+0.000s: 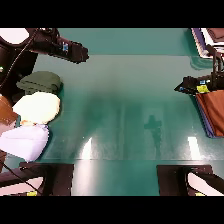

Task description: Fold the shirts.

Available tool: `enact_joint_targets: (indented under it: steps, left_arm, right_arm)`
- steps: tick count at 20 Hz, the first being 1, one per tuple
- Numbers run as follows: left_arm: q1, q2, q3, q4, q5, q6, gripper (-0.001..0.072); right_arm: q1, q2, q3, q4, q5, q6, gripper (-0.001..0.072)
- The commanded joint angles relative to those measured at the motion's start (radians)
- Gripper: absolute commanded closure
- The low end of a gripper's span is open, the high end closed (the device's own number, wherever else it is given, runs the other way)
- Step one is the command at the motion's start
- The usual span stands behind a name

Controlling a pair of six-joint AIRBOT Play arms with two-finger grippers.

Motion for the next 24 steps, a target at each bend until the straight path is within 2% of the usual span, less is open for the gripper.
enact_joint_targets:
  steps: [1,15,16,17,18,20,24]
  left_arm:
    - [-0.001,-0.001,0.000,0.000,0.000,0.000,0.0683]
    - [0.000,-0.001,0.000,0.018,0.026,0.005,0.0681]
    - [0.007,0.000,0.000,0.086,0.030,0.001,0.0618]
    - [0.021,-0.001,0.000,0.183,0.022,-0.021,0.0276]
    - [0.040,-0.005,0.000,0.311,0.011,-0.080,0.0102]
    - [0.099,-0.014,-0.018,0.508,0.000,-0.153,0.0102]
    - [0.275,-0.082,-0.144,0.547,0.013,-0.174,0.0101]
  right_arm:
    - [0.002,0.000,0.000,0.001,-0.002,0.000,0.0692]
    - [0.002,0.000,0.000,0.000,0.004,0.000,0.0692]
    - [0.002,0.000,0.000,0.000,0.004,0.000,0.0692]
    - [0.002,0.000,0.000,0.000,0.004,0.000,0.0692]
    - [0.002,0.000,0.000,0.000,0.004,0.000,0.0692]
    - [0.002,0.000,0.000,0.000,0.005,0.001,0.0692]
    - [0.002,0.000,0.000,0.001,0.003,0.001,0.0692]
